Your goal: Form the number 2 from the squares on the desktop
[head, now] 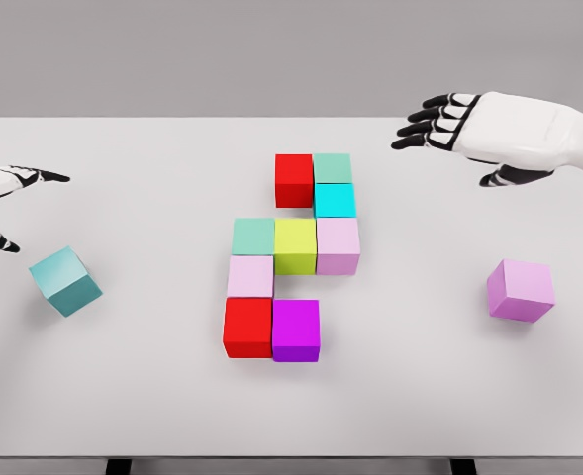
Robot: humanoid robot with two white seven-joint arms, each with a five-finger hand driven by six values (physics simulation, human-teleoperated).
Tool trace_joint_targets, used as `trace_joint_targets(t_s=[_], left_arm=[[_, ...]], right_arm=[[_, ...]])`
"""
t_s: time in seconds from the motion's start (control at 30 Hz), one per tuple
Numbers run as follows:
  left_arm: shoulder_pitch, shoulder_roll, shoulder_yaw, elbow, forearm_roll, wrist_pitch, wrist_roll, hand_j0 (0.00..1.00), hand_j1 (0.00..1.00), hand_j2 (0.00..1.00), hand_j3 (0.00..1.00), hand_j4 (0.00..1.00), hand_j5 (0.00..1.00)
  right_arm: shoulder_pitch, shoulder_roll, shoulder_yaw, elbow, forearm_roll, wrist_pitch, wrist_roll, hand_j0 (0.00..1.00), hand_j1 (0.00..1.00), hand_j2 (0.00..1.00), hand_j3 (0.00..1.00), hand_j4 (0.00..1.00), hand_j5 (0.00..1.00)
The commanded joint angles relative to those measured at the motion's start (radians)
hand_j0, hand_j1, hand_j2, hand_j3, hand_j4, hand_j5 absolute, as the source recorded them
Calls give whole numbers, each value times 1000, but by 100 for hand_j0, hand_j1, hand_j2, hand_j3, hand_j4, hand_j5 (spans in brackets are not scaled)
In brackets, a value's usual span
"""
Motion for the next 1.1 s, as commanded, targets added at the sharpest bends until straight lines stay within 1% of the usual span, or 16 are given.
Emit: trace_joint_targets(t_s=[0.0,0.1,0.13,0.17,0.2,0.23,0.27,0.33,0.4,0.47,0.5,0.67,0.77,0.9,0.97,1.07], left_arm=[[0,3,1,0,7,2,0,100,100,100,100,100,100],[0,11,-1,-3,7,2,-4,100,100,100,100,100,100],[0,23,-2,-8,5,2,-6,100,100,100,100,100,100],[0,23,-16,-9,1,2,-18,100,100,100,100,100,100],[-1,24,-28,-9,-7,2,-36,100,100,100,100,100,100],[-5,34,-37,-12,-13,2,-75,100,100,100,100,100,100],[-3,34,-41,-14,-24,2,-75,100,100,100,100,100,100],[-3,34,-65,-49,-31,2,-75,100,100,100,100,100,100],[-3,38,-94,-101,-31,2,-75,100,100,100,100,100,100],[-3,37,-96,-112,-31,2,-75,100,100,100,100,100,100],[-2,37,-97,-113,-34,2,-75,100,100,100,100,100,100],[0,35,-99,-113,-79,2,-75,100,100,100,100,100,100],[0,35,-99,-113,-91,2,-75,100,100,100,100,100,100],[6,31,-103,-115,-140,2,-75,100,100,100,100,100,100],[0,24,-151,-116,-148,2,-75,100,100,100,100,100,100],[2,26,-153,-116,-150,2,-75,100,100,100,100,100,100]], right_arm=[[0,-7,0,0,-6,3,-1,100,100,100,100,100,100],[-6,-26,0,1,-10,3,-1,100,100,100,100,100,100],[-23,-65,3,3,-13,3,-1,100,100,100,100,100,100],[-23,-103,1,3,-15,3,-1,100,100,100,100,100,100],[-23,-120,1,3,-13,3,-1,100,100,100,100,100,100],[-25,-164,1,3,-13,3,-1,100,100,100,100,100,100],[-21,-200,1,3,-15,3,-1,100,100,100,100,100,100],[-21,-232,-25,24,-4,3,-1,100,100,100,100,100,100],[-14,-270,-20,30,19,3,-1,100,100,100,100,100,100],[0,-277,7,27,60,3,-1,100,100,100,100,100,100],[3,-278,47,27,77,3,-1,100,100,100,100,100,100],[26,-276,130,27,108,3,-1,100,100,100,100,100,100],[40,-277,136,27,129,3,-1,100,100,100,100,100,100],[49,-276,164,27,182,3,-1,100,100,100,100,100,100],[51,-276,170,29,198,3,-1,100,100,100,100,100,100],[51,-276,179,29,218,3,-1,100,100,100,100,100,100]])
